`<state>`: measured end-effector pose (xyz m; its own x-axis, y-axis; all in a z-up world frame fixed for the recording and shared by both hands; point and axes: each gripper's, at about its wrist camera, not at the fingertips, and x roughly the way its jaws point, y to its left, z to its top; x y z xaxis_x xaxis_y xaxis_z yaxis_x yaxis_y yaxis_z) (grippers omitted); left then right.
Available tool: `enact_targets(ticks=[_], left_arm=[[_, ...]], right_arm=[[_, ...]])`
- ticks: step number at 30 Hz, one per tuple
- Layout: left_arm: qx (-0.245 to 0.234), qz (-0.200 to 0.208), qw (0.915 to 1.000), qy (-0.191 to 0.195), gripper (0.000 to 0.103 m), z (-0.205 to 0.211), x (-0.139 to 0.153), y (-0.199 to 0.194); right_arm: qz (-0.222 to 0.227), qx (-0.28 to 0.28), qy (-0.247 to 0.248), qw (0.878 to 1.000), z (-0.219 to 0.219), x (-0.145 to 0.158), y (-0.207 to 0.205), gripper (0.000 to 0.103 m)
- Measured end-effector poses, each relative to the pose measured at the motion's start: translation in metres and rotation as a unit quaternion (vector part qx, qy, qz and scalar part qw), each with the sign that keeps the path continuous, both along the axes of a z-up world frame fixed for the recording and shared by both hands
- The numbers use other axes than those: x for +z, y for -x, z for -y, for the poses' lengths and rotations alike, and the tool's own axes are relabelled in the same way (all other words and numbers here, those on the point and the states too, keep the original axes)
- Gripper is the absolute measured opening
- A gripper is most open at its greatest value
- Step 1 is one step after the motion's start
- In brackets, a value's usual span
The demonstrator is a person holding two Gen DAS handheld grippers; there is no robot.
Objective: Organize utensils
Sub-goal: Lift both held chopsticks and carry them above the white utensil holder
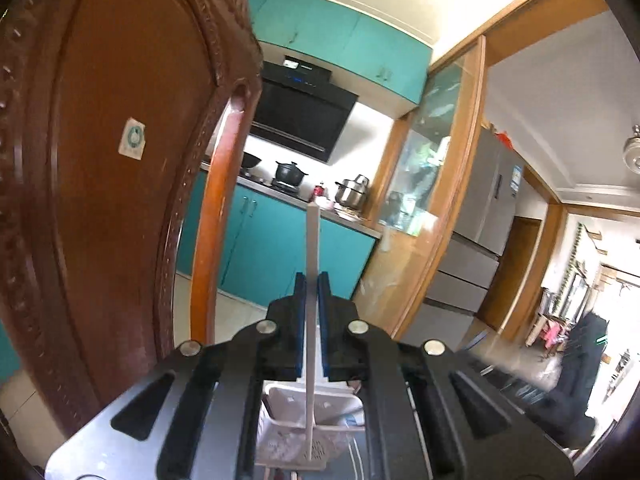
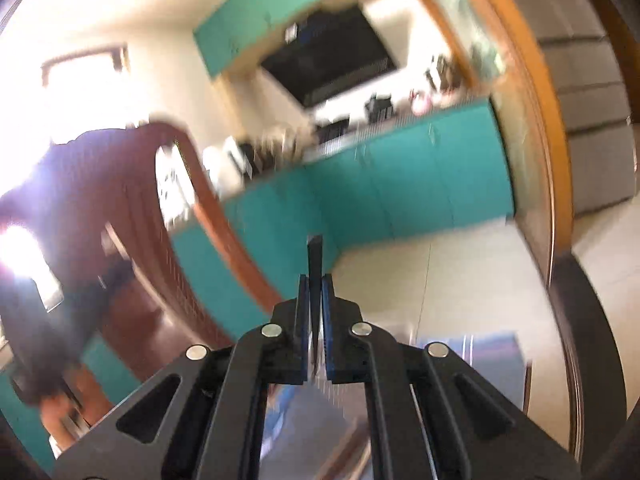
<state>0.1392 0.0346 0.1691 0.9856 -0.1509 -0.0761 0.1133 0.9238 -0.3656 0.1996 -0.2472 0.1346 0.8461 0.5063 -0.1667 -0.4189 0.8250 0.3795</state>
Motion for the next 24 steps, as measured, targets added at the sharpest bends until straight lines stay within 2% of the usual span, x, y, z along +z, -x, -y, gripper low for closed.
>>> enact_targets(ticks=[4, 11, 14, 18, 24], left_arm=[[-0.007, -0.012, 0.9998, 0.015, 0.007, -0.002, -0.002, -0.017], [0.005, -0.001, 1.0, -0.002, 0.007, 0.011, 0.001, -0.041], [0.016, -0.009, 0.9998, -0.011, 0.007, 0.015, -0.006, -0.057], [0.012, -0.055, 0.9982, -0.019, 0.007, 0.026, -0.03, -0.087], [0.003, -0.104, 0.9928, -0.059, 0.007, 0.052, -0.057, -0.102]], right_arm=[[0.044, -0.042, -0.015, 0.998, 0.008, 0.014, -0.007, 0.007], [0.038, -0.055, -0.018, 0.998, 0.011, 0.003, -0.036, 0.007], [0.047, -0.071, -0.027, 0.996, 0.016, 0.003, -0.033, 0.007], [0.068, -0.099, -0.004, 0.993, 0.012, -0.003, -0.039, 0.007], [0.019, -0.073, 0.049, 0.996, -0.01, -0.039, -0.058, 0.007]])
